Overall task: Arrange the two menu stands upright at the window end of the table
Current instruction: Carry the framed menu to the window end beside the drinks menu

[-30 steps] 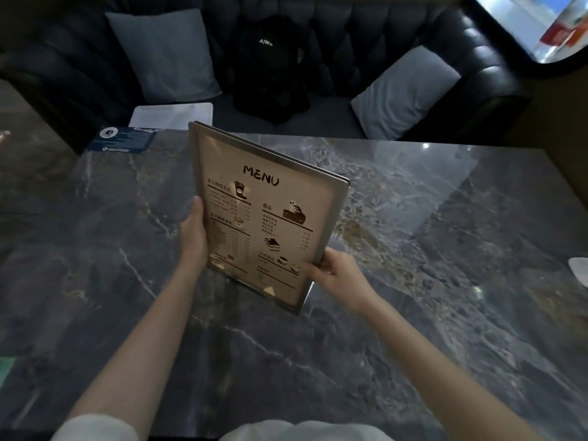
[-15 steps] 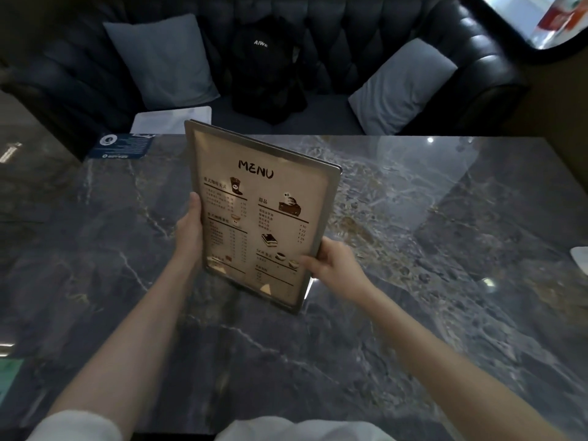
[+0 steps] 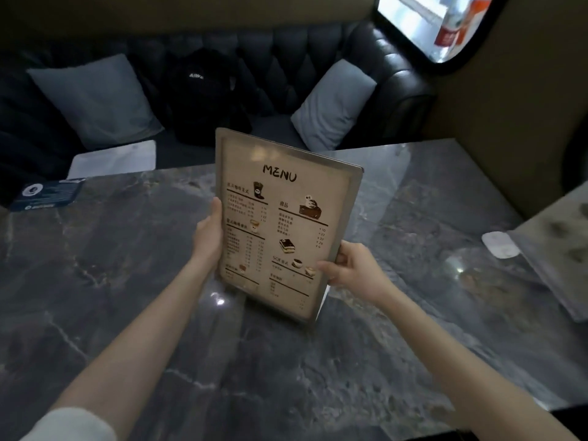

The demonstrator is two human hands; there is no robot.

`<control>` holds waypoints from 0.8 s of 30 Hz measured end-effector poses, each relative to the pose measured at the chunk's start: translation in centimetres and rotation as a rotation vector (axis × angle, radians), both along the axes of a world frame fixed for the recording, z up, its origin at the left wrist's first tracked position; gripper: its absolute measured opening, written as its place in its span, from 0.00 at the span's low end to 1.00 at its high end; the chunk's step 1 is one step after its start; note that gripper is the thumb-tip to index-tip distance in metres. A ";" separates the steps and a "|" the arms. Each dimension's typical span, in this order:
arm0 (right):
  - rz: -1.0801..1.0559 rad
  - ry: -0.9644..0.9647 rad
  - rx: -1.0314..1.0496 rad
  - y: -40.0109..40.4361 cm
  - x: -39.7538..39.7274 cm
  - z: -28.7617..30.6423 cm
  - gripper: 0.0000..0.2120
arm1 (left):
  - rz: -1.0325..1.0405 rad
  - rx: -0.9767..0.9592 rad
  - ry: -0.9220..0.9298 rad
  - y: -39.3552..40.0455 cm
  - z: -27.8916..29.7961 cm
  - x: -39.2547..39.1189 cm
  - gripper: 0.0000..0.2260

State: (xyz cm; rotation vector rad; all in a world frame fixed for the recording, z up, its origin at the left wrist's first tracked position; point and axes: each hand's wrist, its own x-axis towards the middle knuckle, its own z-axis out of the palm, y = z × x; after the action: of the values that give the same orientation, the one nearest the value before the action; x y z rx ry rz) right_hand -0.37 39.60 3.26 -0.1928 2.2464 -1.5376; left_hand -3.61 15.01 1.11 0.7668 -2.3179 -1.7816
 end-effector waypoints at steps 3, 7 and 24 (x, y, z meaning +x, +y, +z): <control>-0.083 -0.012 0.005 4.1 -0.5 0.4 0.12 | -0.092 0.033 0.024 4.1 0.3 -2.1 0.23; -0.183 -0.005 -0.017 9.5 -1.5 0.8 0.09 | -0.157 0.070 0.047 10.4 0.8 -5.5 0.23; -0.451 0.078 0.079 29.6 -8.3 1.4 0.12 | -0.296 0.196 0.061 34.6 1.3 -19.3 0.20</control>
State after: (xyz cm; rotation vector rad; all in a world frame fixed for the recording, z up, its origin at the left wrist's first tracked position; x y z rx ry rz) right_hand -8.68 69.16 4.70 0.3030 2.5284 -1.6724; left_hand -22.91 49.60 2.40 0.3981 -2.3415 -2.1451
